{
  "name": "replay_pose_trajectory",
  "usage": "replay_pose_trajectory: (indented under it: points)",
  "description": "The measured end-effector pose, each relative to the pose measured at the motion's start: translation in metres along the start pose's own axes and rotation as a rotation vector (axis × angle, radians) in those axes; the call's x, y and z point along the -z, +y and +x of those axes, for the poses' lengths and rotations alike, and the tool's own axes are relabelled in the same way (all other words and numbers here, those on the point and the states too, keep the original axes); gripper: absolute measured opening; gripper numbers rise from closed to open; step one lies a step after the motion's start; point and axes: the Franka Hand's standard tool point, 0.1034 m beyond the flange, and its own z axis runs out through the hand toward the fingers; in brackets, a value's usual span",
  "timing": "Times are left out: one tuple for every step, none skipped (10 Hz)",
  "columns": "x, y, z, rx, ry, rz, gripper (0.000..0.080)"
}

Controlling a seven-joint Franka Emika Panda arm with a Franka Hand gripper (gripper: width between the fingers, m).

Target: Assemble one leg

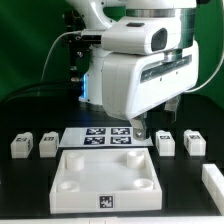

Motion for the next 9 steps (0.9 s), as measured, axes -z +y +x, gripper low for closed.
replay_pose_trajectory:
  points:
    - [0.0, 0.0, 0.0, 0.0, 0.0, 0.0, 0.065]
    - [0.0, 0.0, 0.0, 0.0, 0.0, 0.0, 0.065]
    - [0.0, 0.0, 0.0, 0.0, 0.0, 0.0, 0.065]
    - [0.0, 0.0, 0.0, 0.0, 0.0, 0.0, 0.065]
    - [-0.0001, 0.0, 0.0, 0.0, 0.0, 0.0, 0.065]
    - [-0.0001, 0.0, 0.0, 0.0, 0.0, 0.0, 0.065]
    - [-0.0001, 0.0, 0.0, 0.002, 0.0, 0.0, 0.065]
    - [-0.0002, 0.0, -0.0001, 0.032, 0.0, 0.0, 0.065]
    - [-0.0008, -0.0011, -0.0009, 0.035, 0.002, -0.002, 0.065]
